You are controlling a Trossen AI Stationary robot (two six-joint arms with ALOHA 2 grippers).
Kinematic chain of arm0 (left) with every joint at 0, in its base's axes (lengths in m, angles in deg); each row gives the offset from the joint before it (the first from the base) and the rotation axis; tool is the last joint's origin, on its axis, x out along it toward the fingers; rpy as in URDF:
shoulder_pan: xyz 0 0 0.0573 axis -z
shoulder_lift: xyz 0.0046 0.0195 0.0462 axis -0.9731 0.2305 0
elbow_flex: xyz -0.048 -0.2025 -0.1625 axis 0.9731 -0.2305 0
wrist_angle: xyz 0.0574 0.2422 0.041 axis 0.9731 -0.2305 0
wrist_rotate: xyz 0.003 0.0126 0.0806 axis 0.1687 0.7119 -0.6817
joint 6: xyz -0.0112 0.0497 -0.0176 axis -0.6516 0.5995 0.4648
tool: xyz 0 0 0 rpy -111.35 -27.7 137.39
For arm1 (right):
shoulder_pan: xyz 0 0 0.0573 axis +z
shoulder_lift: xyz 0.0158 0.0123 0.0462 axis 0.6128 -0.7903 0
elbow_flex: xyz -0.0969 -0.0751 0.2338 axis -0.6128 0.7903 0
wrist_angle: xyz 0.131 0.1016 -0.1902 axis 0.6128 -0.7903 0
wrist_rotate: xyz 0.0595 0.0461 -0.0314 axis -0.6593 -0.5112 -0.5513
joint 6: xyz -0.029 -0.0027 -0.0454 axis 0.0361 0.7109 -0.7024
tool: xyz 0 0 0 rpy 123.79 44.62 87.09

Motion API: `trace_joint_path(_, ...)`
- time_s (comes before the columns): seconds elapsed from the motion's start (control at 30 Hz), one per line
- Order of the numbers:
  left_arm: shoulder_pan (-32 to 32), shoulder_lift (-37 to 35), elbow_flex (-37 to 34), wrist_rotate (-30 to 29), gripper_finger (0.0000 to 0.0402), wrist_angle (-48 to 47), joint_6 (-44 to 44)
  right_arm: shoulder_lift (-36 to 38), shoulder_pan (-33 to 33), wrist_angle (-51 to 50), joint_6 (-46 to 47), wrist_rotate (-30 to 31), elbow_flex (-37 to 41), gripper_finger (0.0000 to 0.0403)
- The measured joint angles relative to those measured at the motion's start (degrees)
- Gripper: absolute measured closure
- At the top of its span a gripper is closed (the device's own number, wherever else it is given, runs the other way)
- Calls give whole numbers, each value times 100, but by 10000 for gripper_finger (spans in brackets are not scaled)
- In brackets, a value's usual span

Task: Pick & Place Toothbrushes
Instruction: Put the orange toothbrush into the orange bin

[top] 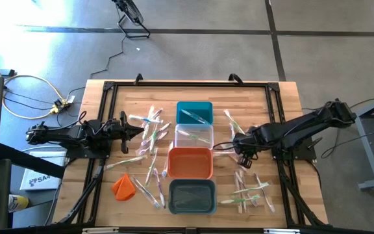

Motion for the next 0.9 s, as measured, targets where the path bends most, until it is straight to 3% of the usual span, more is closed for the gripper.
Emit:
trace_joint_path(0.3, 0, 1, 0, 0, 401, 0, 0, 0, 228, -860, -213, 710, -1096, 400)
trace_joint_path(0.9, 0, 2, 0, 0, 401, 0, 0, 6, 542, -623, -1188, 1213, -2367, 400)
